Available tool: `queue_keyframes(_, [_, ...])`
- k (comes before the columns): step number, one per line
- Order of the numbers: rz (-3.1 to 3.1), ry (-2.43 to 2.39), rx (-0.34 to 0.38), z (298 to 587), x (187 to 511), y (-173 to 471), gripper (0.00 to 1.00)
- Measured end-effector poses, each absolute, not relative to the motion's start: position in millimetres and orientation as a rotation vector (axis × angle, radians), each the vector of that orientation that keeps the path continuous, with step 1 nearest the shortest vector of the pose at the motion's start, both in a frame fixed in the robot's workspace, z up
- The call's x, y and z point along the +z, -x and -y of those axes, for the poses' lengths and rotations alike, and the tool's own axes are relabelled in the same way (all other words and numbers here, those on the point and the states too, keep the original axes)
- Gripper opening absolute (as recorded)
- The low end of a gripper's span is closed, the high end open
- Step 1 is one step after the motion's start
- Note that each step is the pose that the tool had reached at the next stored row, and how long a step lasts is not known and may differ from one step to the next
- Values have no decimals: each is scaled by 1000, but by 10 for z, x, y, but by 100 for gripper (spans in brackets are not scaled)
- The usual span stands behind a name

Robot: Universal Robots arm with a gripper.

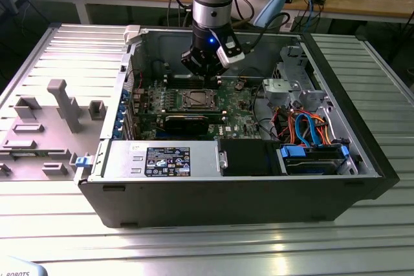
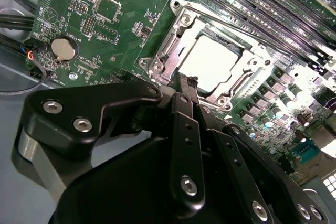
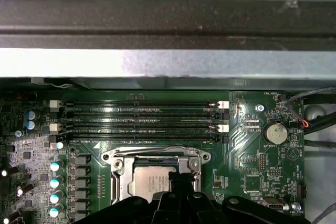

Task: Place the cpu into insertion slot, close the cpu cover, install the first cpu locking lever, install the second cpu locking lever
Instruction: 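Install the second cpu locking lever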

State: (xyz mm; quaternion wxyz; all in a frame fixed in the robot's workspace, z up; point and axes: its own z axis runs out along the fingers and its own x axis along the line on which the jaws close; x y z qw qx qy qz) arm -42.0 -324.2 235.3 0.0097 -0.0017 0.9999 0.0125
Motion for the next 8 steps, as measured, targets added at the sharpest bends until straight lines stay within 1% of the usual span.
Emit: queue_keyframes(8, [-3122,5,39,3338,2352,420,11])
